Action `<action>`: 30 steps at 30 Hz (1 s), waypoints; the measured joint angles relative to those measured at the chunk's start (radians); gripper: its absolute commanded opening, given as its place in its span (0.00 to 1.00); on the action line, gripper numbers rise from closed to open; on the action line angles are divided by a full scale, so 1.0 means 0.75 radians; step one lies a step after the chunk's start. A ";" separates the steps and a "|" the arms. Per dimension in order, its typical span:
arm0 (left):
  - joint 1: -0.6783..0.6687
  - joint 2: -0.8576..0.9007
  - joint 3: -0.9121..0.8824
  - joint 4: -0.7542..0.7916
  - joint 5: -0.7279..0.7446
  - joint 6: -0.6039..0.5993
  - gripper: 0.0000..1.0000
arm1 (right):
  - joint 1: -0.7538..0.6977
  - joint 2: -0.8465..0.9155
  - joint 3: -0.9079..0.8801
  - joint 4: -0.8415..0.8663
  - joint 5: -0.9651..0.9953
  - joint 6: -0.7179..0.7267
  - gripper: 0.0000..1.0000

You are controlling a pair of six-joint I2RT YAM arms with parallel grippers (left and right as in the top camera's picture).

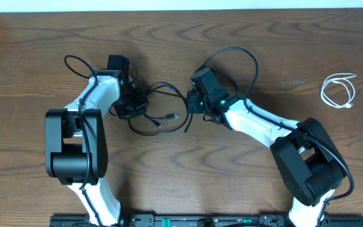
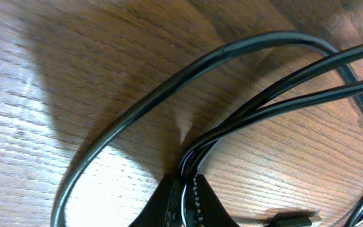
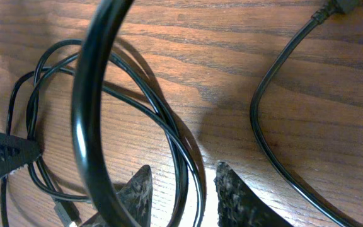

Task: Untangle cables

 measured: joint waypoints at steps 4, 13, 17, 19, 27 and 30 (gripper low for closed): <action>-0.010 0.001 0.000 -0.003 0.010 0.000 0.08 | 0.000 0.000 0.000 0.000 0.033 -0.001 0.02; -0.027 0.002 -0.001 -0.009 0.061 0.013 0.33 | 0.000 0.000 0.000 0.001 0.082 -0.028 0.01; -0.035 0.002 0.003 -0.015 0.074 0.015 0.36 | -0.002 -0.008 0.000 0.006 0.038 -0.124 0.01; -0.035 0.001 0.003 -0.015 0.076 0.016 0.36 | -0.009 -0.039 -0.001 0.008 -0.018 -0.183 0.01; -0.035 0.001 0.003 -0.014 0.078 0.016 0.36 | -0.022 -0.381 -0.002 0.012 -0.123 -0.273 0.01; -0.035 0.001 0.003 -0.013 0.079 0.016 0.36 | -0.022 -0.493 -0.002 0.006 -0.138 -0.283 0.01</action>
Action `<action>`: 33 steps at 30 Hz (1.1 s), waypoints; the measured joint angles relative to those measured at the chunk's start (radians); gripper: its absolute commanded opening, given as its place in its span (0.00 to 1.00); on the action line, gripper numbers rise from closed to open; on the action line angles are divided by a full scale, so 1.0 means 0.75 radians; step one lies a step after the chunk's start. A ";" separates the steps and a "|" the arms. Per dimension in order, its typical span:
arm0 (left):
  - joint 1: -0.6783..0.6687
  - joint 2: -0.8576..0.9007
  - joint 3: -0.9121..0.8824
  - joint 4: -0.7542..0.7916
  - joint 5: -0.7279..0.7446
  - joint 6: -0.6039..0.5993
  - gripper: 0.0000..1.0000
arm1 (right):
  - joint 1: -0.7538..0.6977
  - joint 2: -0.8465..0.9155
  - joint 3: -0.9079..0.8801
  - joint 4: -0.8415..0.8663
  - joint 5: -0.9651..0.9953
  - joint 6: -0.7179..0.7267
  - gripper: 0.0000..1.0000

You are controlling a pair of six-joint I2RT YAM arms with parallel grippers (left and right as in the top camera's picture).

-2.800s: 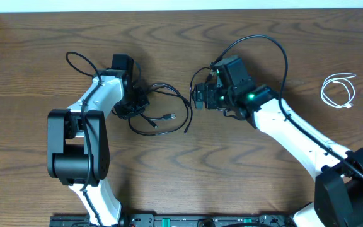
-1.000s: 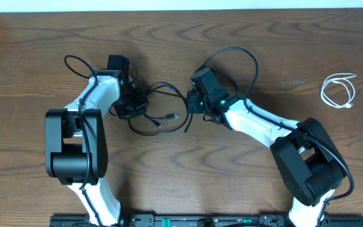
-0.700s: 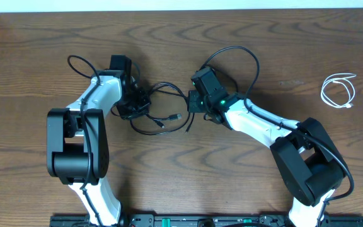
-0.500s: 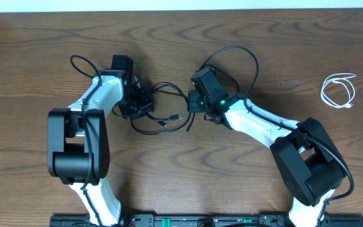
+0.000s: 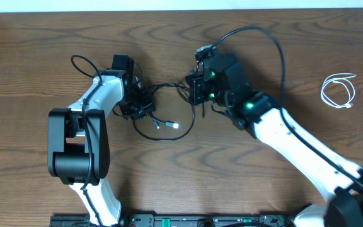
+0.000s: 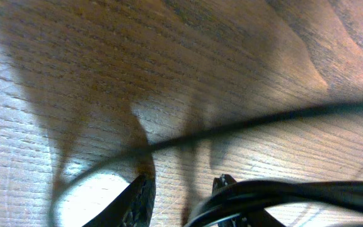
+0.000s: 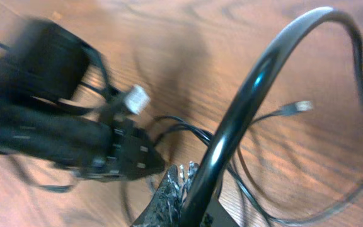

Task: Untangle cables

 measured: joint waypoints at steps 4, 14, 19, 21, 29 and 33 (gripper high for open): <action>0.000 0.000 0.000 0.001 -0.001 -0.001 0.33 | 0.001 -0.068 0.000 -0.006 -0.013 -0.006 0.01; 0.002 0.002 -0.007 -0.024 -0.023 0.053 0.07 | -0.037 -0.169 0.000 -0.025 -0.039 -0.069 0.01; -0.002 -0.012 -0.023 -0.062 0.008 0.081 0.07 | -0.084 -0.181 0.000 -0.064 -0.048 -0.091 0.01; -0.001 -0.028 -0.040 -0.066 0.030 0.084 0.07 | -0.107 -0.181 0.000 -0.080 -0.052 -0.093 0.01; -0.001 -0.388 -0.076 -0.062 0.093 0.084 0.07 | -0.200 -0.183 0.000 -0.146 -0.047 -0.095 0.01; -0.001 -0.545 -0.076 -0.051 0.166 0.084 0.07 | -0.209 -0.184 0.000 -0.163 -0.048 -0.124 0.01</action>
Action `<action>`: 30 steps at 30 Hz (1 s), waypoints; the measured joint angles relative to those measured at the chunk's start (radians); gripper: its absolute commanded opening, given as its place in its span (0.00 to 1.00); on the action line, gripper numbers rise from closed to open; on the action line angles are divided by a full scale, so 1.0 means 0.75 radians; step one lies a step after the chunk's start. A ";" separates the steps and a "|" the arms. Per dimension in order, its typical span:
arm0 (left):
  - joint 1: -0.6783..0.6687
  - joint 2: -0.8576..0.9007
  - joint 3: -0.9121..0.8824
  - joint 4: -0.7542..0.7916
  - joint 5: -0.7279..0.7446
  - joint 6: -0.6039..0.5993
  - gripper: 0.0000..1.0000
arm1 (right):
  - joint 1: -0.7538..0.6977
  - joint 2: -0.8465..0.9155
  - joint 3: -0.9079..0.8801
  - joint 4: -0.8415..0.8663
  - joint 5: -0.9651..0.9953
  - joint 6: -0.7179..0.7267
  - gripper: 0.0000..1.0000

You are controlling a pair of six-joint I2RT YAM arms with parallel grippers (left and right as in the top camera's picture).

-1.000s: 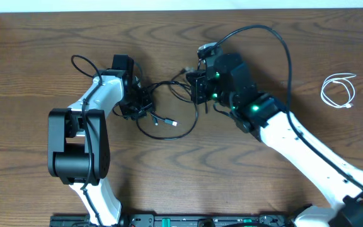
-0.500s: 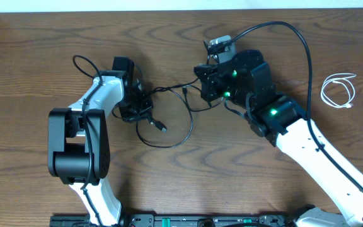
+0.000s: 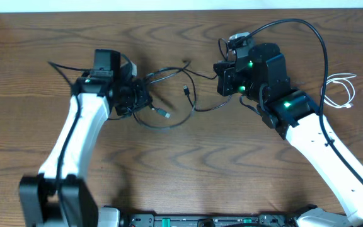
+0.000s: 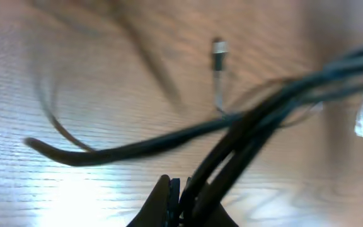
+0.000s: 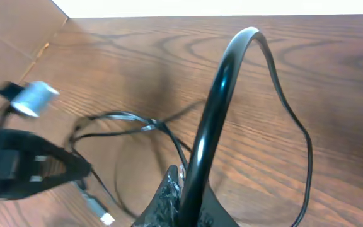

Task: Untangle cables

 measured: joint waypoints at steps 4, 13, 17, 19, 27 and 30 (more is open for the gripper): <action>0.000 -0.115 0.000 0.000 0.028 -0.001 0.08 | 0.000 0.000 0.000 -0.009 -0.001 -0.022 0.01; 0.000 -0.160 0.000 -0.137 -0.392 -0.153 0.07 | 0.000 -0.001 0.000 -0.159 0.121 -0.099 0.01; 0.004 -0.160 0.000 -0.185 -0.478 -0.204 0.08 | 0.001 -0.001 0.000 -0.182 0.239 -0.151 0.01; 0.013 -0.160 0.000 -0.194 -0.486 -0.217 0.13 | 0.002 -0.001 0.000 -0.181 0.279 -0.170 0.01; 0.109 -0.160 0.000 -0.202 -0.500 -0.256 0.36 | 0.003 -0.001 0.000 -0.183 0.324 -0.195 0.01; 0.124 -0.160 0.000 -0.205 -0.522 -0.262 0.51 | 0.000 -0.001 0.000 -0.184 0.332 -0.200 0.01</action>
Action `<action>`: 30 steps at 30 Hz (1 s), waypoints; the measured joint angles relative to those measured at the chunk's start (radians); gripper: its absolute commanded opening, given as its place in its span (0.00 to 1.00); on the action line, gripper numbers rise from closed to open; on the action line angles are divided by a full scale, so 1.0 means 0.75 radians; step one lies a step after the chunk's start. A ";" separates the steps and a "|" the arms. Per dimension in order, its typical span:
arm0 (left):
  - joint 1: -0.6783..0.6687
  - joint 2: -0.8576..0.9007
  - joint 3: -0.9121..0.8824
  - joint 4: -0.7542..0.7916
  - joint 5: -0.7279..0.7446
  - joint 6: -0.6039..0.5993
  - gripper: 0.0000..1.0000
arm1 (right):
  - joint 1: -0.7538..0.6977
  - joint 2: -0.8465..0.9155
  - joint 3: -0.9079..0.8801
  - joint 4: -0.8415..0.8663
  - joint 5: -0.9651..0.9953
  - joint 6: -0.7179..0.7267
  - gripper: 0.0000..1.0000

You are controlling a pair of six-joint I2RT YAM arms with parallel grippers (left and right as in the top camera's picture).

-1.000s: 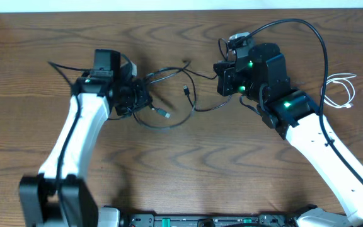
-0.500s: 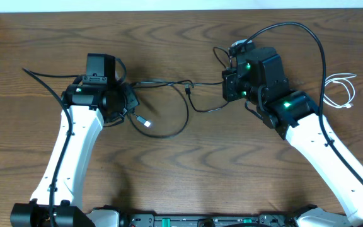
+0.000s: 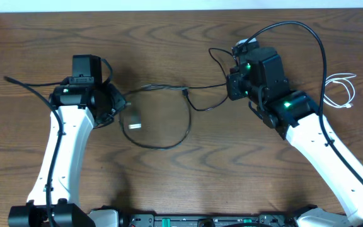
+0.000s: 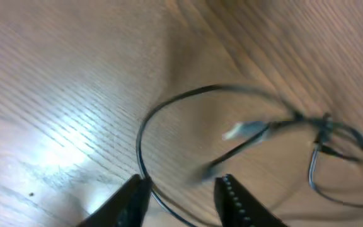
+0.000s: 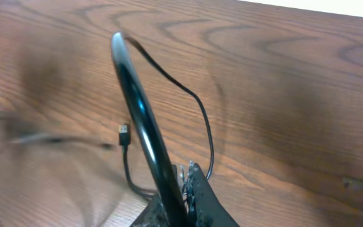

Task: Untangle cables

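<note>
Thin black cables lie spread on the wooden table as a wide loop (image 3: 180, 129), with a pale connector (image 3: 133, 126) and a small plug (image 3: 186, 93). A strand (image 3: 210, 86) runs right from the loop to my right gripper (image 3: 230, 85), which is shut on it above the table (image 5: 184, 173). The plug (image 5: 123, 133) lies below that gripper. My left gripper (image 3: 113, 106) sits just left of the loop and is open (image 4: 181, 184). The cable loop (image 4: 140, 135) runs past its left finger (image 4: 134, 192), and a blurred connector (image 4: 241, 129) lies beyond.
A coiled white cable (image 3: 339, 90) lies at the far right. A thick black lead (image 5: 131, 82) arches from the right wrist across its view. Another black lead (image 3: 30, 84) trails left from the left wrist.
My left gripper was shut on a bunch of cable strands. It is now open and further left, and the strands lie on the table as a wide loop. The right gripper stays shut on its strand.
Both grippers were at a tight cable tangle mid-table, the left shut on strands, the right open around some. Then the right was shut on a strand, and both arms stood progressively further apart. Now the tangle is drawn out into one loop and a strand.
</note>
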 measured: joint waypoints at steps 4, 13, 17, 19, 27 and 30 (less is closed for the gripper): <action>0.002 0.000 0.000 0.000 -0.010 -0.004 0.56 | 0.000 0.000 0.000 -0.001 0.007 -0.005 0.01; 0.002 0.000 0.000 0.000 -0.006 -0.005 0.56 | 0.000 0.000 0.000 0.000 0.013 0.014 0.01; 0.002 0.000 0.000 0.000 0.066 -0.019 0.58 | 0.000 0.000 0.000 0.022 -0.016 0.037 0.01; -0.001 0.000 0.000 0.000 0.113 -0.021 0.58 | -0.006 0.000 0.000 0.058 -0.071 0.042 0.01; -0.074 0.046 0.000 0.030 0.182 0.011 0.58 | -0.023 0.001 -0.001 0.352 -0.566 0.062 0.01; -0.113 0.095 0.000 0.065 0.259 0.088 0.59 | -0.047 0.000 -0.001 0.490 -0.782 0.099 0.01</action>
